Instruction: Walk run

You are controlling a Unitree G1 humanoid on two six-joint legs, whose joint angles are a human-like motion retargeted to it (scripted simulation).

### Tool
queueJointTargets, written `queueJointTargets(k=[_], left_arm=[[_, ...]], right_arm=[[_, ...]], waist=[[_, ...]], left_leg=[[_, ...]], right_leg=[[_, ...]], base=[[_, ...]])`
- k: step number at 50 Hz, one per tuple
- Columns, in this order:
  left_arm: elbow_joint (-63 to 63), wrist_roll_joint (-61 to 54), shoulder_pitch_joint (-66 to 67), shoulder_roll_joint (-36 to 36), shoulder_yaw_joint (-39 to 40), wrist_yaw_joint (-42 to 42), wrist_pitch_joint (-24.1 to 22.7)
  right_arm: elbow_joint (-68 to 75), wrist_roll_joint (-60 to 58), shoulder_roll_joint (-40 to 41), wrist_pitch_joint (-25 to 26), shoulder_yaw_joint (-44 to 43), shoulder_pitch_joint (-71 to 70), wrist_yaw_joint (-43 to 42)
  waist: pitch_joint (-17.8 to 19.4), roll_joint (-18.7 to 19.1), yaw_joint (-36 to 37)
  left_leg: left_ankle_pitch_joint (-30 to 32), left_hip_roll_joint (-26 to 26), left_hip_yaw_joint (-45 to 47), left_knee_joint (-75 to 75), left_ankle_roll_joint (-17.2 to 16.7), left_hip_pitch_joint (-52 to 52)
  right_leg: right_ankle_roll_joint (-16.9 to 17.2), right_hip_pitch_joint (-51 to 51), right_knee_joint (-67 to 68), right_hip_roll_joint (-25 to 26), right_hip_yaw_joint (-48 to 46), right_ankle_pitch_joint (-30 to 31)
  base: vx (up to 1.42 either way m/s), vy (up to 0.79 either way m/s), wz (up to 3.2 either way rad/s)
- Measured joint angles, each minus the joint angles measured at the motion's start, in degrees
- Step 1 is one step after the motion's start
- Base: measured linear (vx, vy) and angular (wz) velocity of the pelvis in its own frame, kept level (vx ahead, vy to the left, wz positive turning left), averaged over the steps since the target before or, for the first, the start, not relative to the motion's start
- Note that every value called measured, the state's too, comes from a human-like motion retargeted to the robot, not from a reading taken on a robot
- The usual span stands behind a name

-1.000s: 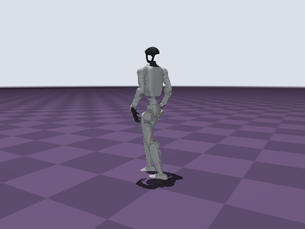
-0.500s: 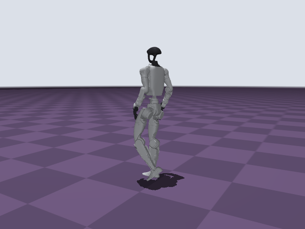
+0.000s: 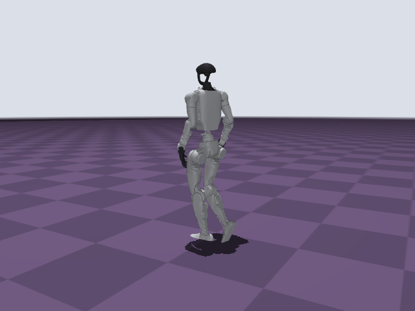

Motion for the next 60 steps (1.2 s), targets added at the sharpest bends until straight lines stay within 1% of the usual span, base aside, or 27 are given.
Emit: queueJointTargets(k=[3, 7, 10, 12, 13, 15, 17, 18, 20, 22, 23, 25, 27, 30, 32, 36, 39, 42, 45, 47, 48, 50, 52, 53, 54, 57, 60], left_arm=[[1.7, 1.2, -0.1, 0.4, -2.6, -0.7, 1.1], [2.4, -3.0, 1.4, 0.4, -4.5, 0.5, -2.9], [3.5, -1.4, 1.3, 0.4, -4.4, -1.5, -3.6], [4.3, 2.0, 0.2, 0.7, -3.9, -4.3, -1.2], [4.6, 3.8, -0.2, 0.6, -3.6, -5.8, 0.3], [4.6, 5.8, -0.3, 0.1, -3.5, -6.8, 2.1], [4.4, 5.4, 0.5, -0.4, -3.4, -4.5, 1.9], [4.2, 4.5, 1.2, -0.7, -3.8, -2.7, 1.2], [4.4, 1.7, 2.3, -0.9, -4.1, 1.1, -0.7], [4.9, 0.3, 2.7, -1.1, -4.7, 2.6, -2.1], [5.0, 0.5, 2.5, -1.3, -5.3, 2.4, -2.1], [4.8, 2.2, 0.9, -1.4, -5.8, 1.2, -1.2], [3.0, 3.4, 0.3, -1.2, -5.8, 1.5, -1.6], [-0.7, 1.3, 0.6, -1.2, -6.3, 6.3, -6.6], [-2.6, -1.1, 0.8, -0.7, -6.6, 9.2, -11.0], [-5.6, -3.6, 1.1, 1.3, -7.4, 10.3, -15.8], [-5.9, -2.4, 1.1, 1.2, -6.6, 8.1, -15.0], [-3.6, 0.5, 0.8, -1.7, -3.3, 4.5, -9.6], [-2.8, -1.9, 0.8, -4.1, 0.6, 0.8, -4.2], [-2.5, -5.0, 1.3, -4.5, 2.1, 1.7, -4.5], [-2.4, -6.4, 1.3, -4.0, 2.0, 2.0, -4.9], [-2.6, -6.8, 1.6, -2.3, 2.0, 1.5, -5.3], [-2.5, -3.8, 0.8, -0.6, 1.5, -0.7, -4.9], [-2.3, -1.9, 0.1, 0.4, 1.0, -2.0, -3.9], [-2.1, 0.5, -0.6, 0.6, 0.4, -2.9, -2.2], [-2.2, 6.2, -1.8, 0.8, -1.8, -4.9, 1.5], [-3.3, 7.0, -1.6, 2.2, -5.4, -7.5, -2.2]], right_arm=[[-2.6, 4.9, -0.5, -5.3, -1.2, -0.4, -5.7], [-5.2, 8.1, -2.3, -12.2, -1.0, 0.4, -11.7], [-4.8, 6.2, -2.5, -13.4, -1.3, 0.8, -11.7], [-3.6, 4.8, -1.5, -11.7, -1.8, 0.5, -9.0], [-3.2, 4.6, -0.8, -9.8, -2.1, 0.7, -7.9], [-3.0, 5.0, 0.3, -6.6, -2.9, 1.3, -7.2], [-4.1, 7.2, 1.0, -7.4, -3.6, 1.5, -6.2], [-4.6, 8.7, 1.1, -7.9, -4.2, 1.5, -6.8], [-5.1, 10.9, 1.2, -9.6, -4.6, 1.6, -9.0], [-4.7, 11.7, 0.7, -11.1, -4.0, 2.0, -8.4], [-4.2, 11.3, 0.0, -10.7, -4.0, 1.8, -7.2], [-2.8, 9.2, -1.6, -8.3, -3.4, 0.2, -4.0], [-0.9, 5.4, -3.1, -5.7, -3.0, -1.5, 1.6], [0.5, 0.9, -4.2, -2.5, -3.2, -2.8, 8.7], [-0.2, 0.0, -5.1, -2.6, -1.8, -2.4, 9.9], [-1.6, -0.6, -5.7, -5.0, 1.3, -1.1, 7.1], [-1.1, -1.6, -5.2, -6.0, 1.6, -1.0, 6.1], [1.3, -3.5, -3.6, -4.5, 0.2, -1.5, 10.1], [2.7, -2.7, -2.3, -1.7, -0.4, -1.3, 14.8], [2.7, -0.5, -1.9, -0.8, -0.2, -0.9, 12.3], [2.5, 0.4, -1.8, -0.9, -0.3, -0.9, 10.0], [2.2, 0.7, -1.8, -2.2, 0.4, -0.7, 6.4], [2.1, -0.1, -2.2, -2.6, 0.4, -1.5, 5.6], [2.0, -0.4, -2.1, -2.5, 0.2, -2.0, 6.1], [1.8, -0.3, -2.2, -2.4, -0.2, -2.3, 6.7], [0.2, 3.2, -2.3, -4.2, -1.3, -2.2, 5.7], [-1.6, 9.6, -1.9, -8.5, -2.4, -1.0, -0.4]], waist=[[1.4, 2.3, -6.6], [1.2, 2.0, -12.5], [1.4, 1.2, -15.7], [1.5, 1.2, -16.0], [1.3, 1.3, -15.7], [0.9, 0.6, -15.4], [-0.3, 0.3, -15.8], [-0.8, 0.0, -16.8], [-1.9, -0.2, -18.6], [-2.1, 0.1, -16.6], [-1.4, 0.9, -15.8], [-1.5, -0.6, -15.9], [-2.0, -1.7, -13.9], [-1.4, -3.0, -9.8], [-0.7, -3.8, -6.8], [0.8, -3.1, -2.0], [2.0, -2.9, 1.0], [2.2, -2.8, -0.3], [1.2, -3.3, -0.3], [-0.1, -3.7, 1.9], [-1.3, -4.0, 2.0], [-3.0, -3.4, 1.9], [-2.1, -2.6, -0.3], [-1.7, -0.2, -0.7], [-1.4, 1.6, -0.7], [-0.6, 4.2, -0.5], [-0.4, 5.9, -4.3]], left_leg=[[-0.7, 0.3, -1.0, -3.5, -1.1, 5.9], [-4.0, -3.3, -4.2, -5.6, -0.7, 12.5], [-6.6, -5.2, -7.0, -5.9, -1.4, 17.9], [-7.4, -4.7, -8.1, -5.7, -2.8, 20.8], [-7.2, -4.3, -8.4, -5.2, -3.7, 21.9], [-4.9, -4.5, -9.6, -3.1, -6.3, 24.3], [2.5, -3.6, -10.6, 0.7, -10.4, 24.8], [8.5, -3.1, -12.0, 3.5, -12.5, 25.1], [23.0, -2.7, -14.1, 12.7, -16.8, 23.1], [32.3, -0.9, -11.0, 28.0, -18.3, 16.9], [35.5, 1.8, -9.2, 37.0, -16.8, 13.0], [33.9, 2.5, -6.8, 44.6, -12.9, 6.9], [25.6, -0.3, -4.6, 45.3, -11.5, 2.5], [15.4, -3.2, -2.0, 41.8, -8.8, -5.1], [10.7, -4.4, 0.0, 34.4, -6.5, -9.1], [8.8, -4.6, 3.4, 11.5, -2.2, -12.4], [4.9, -5.8, 7.3, -2.2, -0.9, -12.6], [1.4, -8.0, 13.2, -11.0, -0.3, -10.6], [3.0, -5.9, 17.4, -7.3, 4.8, -7.9], [8.1, -3.2, 18.6, -5.0, 4.8, -7.6], [6.0, -2.9, 13.3, -2.7, 4.8, -8.5], [2.3, -1.9, 4.2, 3.9, 4.8, -12.1], [0.0, -1.2, 8.1, 7.4, 4.8, -9.2], [0.0, 0.3, 7.3, 6.3, 4.8, -7.5], [-0.2, 0.7, 6.2, 4.9, 4.8, -5.7], [0.2, -0.8, 3.7, 0.8, 4.8, -0.7], [0.3, -2.6, -1.5, -0.9, 4.8, 2.8]], right_leg=[[4.3, -6.5, -6.7, -2.4, -1.3, -8.1], [6.4, -12.7, -24.0, -9.4, 0.2, -13.1], [5.3, -15.1, -38.7, -15.2, 0.5, -14.4], [6.1, -16.4, -47.1, -16.4, 0.6, -15.9], [9.2, -16.5, -50.4, -15.7, 4.7, -18.4], [15.9, -16.4, -49.3, -17.3, 0.6, -21.0], [12.9, -15.6, -43.4, -17.1, 2.4, -22.2], [11.7, -14.7, -41.7, -18.3, -2.1, -19.4], [8.7, -12.2, -39.5, -16.2, 5.2, -14.7], [3.9, -9.8, -35.4, -13.0, 10.0, -20.2], [2.9, -7.9, -34.5, -12.2, 6.4, -22.0], [2.8, -4.3, -36.0, -14.8, 1.9, -23.0], [2.0, -1.2, -37.7, -14.1, 2.3, -23.6], [0.9, 3.8, -41.7, -12.0, 5.5, -23.0], [0.3, 7.0, -44.2, -12.1, 0.3, -22.8], [-2.8, 12.7, -46.3, -6.6, -1.1, -26.0], [-4.3, 16.7, -46.4, -4.0, -1.7, -28.9], [-4.0, 20.1, -44.4, -2.4, -4.0, -30.3], [-0.5, 21.9, -39.6, -2.0, -4.0, -22.9], [4.7, 22.8, -35.2, -3.2, -6.4, -10.8], [7.3, 22.0, -32.2, -5.0, -10.0, -5.2], [12.0, 16.7, -21.3, -4.4, -6.1, 4.6], [14.7, 9.9, -5.4, 0.0, 3.6, 5.6], [14.5, 7.6, -4.0, 5.4, 8.2, 4.5], [12.5, 5.5, -2.7, 6.5, 8.8, 1.4], [4.7, 0.3, -3.3, 0.8, 5.6, -8.6], [-1.3, -4.2, -10.4, -5.9, 1.7, -16.8]], base=[[0.99, -0.02, 1.39], [1.06, -0.11, 0.96], [1.08, -0.22, 0.77], [1.12, -0.35, 0.46], [1.13, -0.40, 0.37], [1.28, -0.50, 0.48], [1.12, -0.44, 0.79], [1.22, -0.50, 1.15], [1.30, -0.60, 1.00], [1.33, -0.59, 0.18], [1.22, -0.51, 0.36], [0.91, -0.38, 0.56], [1.01, -0.29, -0.19], [0.71, -0.15, -0.62], [1.02, -0.26, -0.69], [0.83, -0.26, -0.53], [1.05, -0.21, -0.40], [0.84, -0.13, 0.58], [1.08, -0.18, -0.26], [1.31, -0.29, -1.04], [1.26, -0.24, -0.58], [1.00, 0.03, 0.05], [0.88, 0.17, 1.21], [0.83, 0.21, 1.29], [0.83, 0.28, 1.00], [0.65, 0.29, 1.11], [0.60, 0.17, 2.48]])
